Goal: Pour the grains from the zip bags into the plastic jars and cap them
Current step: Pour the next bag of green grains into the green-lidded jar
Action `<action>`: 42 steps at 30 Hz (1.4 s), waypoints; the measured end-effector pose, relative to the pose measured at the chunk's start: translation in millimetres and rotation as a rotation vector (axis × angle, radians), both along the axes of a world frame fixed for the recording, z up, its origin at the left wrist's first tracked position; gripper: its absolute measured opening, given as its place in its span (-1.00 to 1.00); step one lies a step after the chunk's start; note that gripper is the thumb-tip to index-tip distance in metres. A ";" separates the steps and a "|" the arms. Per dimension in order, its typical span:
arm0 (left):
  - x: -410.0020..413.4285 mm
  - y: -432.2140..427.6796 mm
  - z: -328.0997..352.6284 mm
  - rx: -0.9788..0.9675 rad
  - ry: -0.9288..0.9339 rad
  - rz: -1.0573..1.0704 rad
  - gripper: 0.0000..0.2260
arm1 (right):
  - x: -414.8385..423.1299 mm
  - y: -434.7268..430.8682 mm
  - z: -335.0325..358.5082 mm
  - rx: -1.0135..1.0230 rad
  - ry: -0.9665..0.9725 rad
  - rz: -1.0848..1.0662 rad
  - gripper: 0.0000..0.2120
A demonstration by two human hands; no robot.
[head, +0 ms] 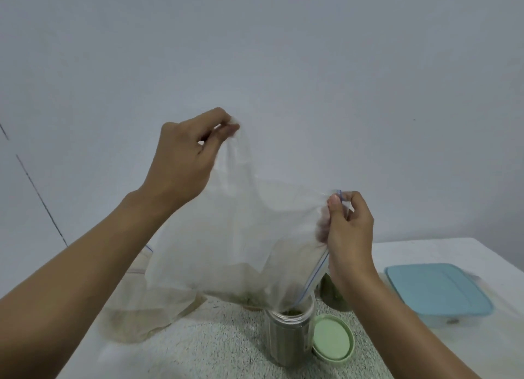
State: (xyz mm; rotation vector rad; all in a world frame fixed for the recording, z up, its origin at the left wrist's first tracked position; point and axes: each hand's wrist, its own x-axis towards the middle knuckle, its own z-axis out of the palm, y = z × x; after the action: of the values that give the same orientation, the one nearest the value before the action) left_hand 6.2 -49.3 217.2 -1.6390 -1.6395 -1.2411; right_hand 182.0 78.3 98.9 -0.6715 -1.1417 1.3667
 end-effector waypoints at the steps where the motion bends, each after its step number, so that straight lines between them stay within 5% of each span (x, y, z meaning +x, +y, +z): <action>1: -1.8 -0.3 -1.5 0.001 -0.008 0.007 -0.81 | -0.3 0.0 0.8 0.002 -0.007 0.014 -0.80; 10: -2.2 -3.1 6.2 0.001 0.035 -0.004 -0.79 | 7.0 3.1 -3.7 -0.048 -0.011 -0.009 -0.81; 16: 4.3 15.2 30.2 -0.119 0.227 -0.030 -0.71 | 20.1 1.0 -9.9 -0.134 0.220 0.083 -0.71; 26: 18.7 49.9 40.2 -0.104 0.176 -0.129 -0.71 | 21.7 8.7 -22.6 -0.069 0.113 -0.148 -0.78; 42: 14.2 65.8 27.8 -0.123 0.161 -0.162 -0.69 | 17.4 7.2 -24.5 -0.040 0.064 -0.206 -0.79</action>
State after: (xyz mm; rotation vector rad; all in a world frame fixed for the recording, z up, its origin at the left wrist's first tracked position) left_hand 20.4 16.5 245.0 -1.9263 -1.5365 -1.0698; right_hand 199.3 85.5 74.4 -0.7475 -0.9684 1.2292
